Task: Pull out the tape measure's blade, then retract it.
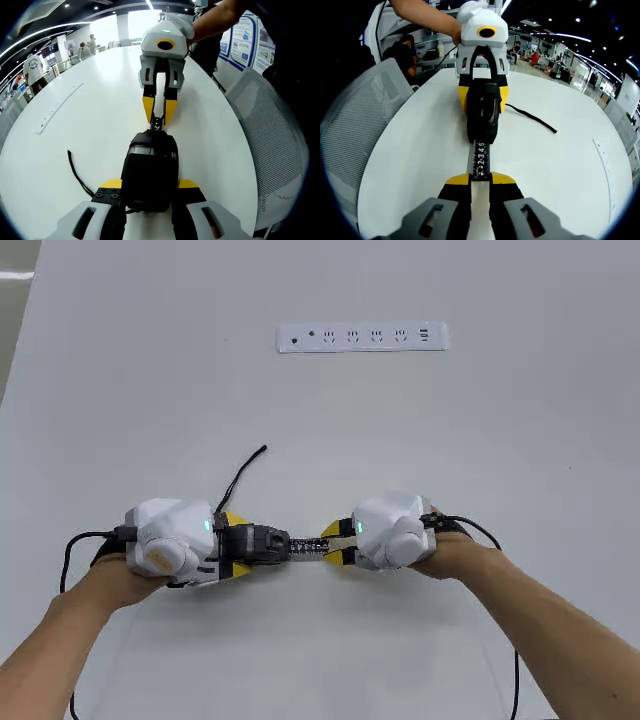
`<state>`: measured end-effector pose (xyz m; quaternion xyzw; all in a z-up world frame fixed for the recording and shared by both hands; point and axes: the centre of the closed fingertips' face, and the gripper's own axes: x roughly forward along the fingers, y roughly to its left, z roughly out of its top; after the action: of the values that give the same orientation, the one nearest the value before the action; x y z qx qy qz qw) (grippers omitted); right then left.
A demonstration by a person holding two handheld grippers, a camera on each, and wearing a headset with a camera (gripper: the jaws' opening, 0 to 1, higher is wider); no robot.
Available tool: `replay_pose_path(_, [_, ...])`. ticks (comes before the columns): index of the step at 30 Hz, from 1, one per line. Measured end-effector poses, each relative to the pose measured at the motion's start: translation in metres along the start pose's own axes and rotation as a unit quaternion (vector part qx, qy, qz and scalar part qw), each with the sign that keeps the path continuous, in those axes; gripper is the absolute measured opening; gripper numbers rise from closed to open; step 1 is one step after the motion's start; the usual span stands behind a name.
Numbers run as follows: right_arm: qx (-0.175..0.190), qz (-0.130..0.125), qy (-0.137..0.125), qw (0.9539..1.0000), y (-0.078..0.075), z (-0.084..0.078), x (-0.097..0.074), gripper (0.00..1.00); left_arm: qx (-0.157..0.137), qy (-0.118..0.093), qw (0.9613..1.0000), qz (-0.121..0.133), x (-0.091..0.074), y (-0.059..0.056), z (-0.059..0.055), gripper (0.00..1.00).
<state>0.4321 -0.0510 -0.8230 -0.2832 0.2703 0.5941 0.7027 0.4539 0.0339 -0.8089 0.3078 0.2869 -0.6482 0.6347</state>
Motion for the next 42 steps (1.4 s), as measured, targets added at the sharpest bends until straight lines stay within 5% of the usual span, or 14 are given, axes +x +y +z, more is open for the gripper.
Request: replay_pose_path(42, [-0.001,-0.008,0.006,0.9999,0.001,-0.019,-0.018,0.11,-0.004,-0.001,1.0000,0.004,0.001,0.000,0.000,0.32])
